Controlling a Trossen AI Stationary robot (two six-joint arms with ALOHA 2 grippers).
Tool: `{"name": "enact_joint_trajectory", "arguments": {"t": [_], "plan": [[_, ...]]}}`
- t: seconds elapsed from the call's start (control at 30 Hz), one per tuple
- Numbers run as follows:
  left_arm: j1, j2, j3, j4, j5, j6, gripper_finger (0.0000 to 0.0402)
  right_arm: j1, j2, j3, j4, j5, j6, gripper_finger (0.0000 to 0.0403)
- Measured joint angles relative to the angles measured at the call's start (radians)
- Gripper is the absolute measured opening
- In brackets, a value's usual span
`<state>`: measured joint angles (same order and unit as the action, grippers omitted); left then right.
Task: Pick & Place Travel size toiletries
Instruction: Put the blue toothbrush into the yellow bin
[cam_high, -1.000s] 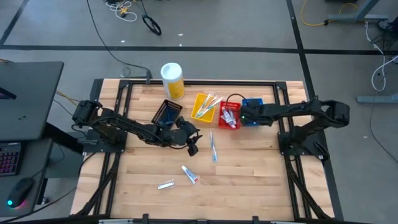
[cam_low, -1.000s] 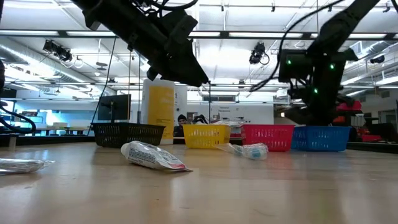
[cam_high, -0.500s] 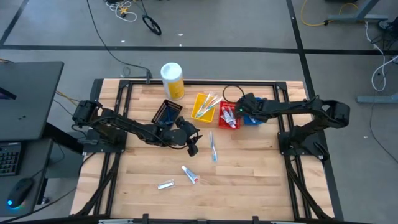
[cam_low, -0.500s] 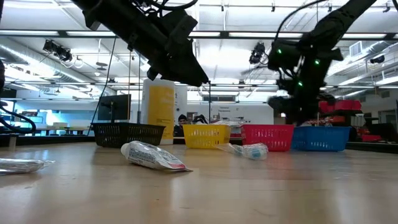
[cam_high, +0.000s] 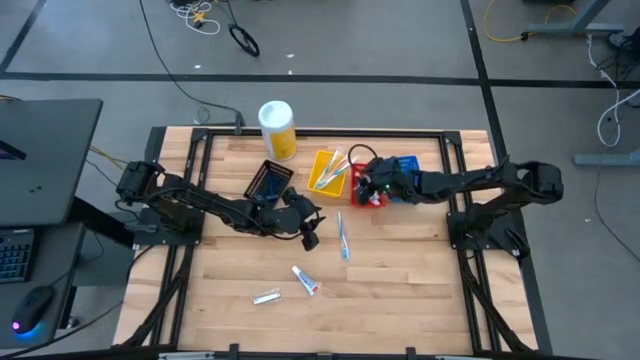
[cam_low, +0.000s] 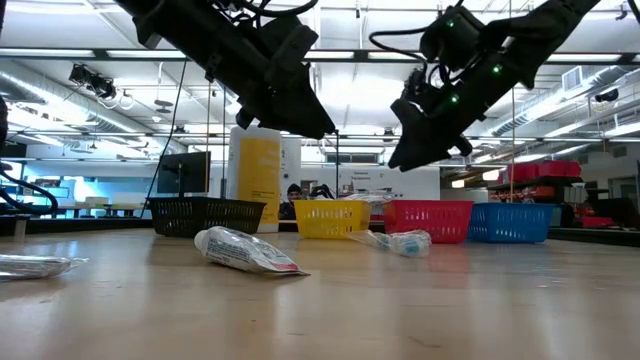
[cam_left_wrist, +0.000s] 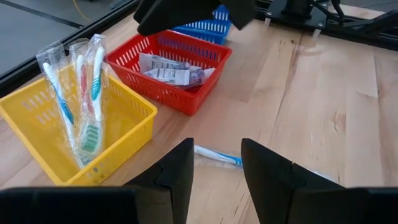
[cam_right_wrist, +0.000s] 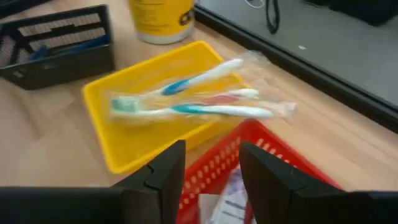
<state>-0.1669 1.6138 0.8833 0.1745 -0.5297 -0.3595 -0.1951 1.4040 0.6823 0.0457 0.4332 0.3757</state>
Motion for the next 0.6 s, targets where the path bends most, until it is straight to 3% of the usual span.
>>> {"name": "enact_joint_trajectory", "arguments": {"t": [0.13, 0.4, 0.5, 0.6], "plan": [[0.0, 0.0, 0.0, 0.0, -0.001, 0.001, 0.0142, 0.03, 0.0, 0.0, 0.0, -0.035, -0.003, 0.0162], [0.0, 0.0, 0.0, 0.0, -0.001, 0.005, 0.0142, 0.157, 0.015, -0.001, 0.011, -0.36, 0.171, 0.0159], [0.0, 0.0, 0.0, -0.002, 0.005, 0.021, 0.0142, 0.266, 0.034, -0.001, 0.03, -0.341, 0.282, 0.0152], [0.0, 0.0, 0.0, -0.002, 0.016, 0.022, 0.0142, 0.365, 0.069, -0.001, 0.043, -0.195, 0.378, 0.0144]]}}
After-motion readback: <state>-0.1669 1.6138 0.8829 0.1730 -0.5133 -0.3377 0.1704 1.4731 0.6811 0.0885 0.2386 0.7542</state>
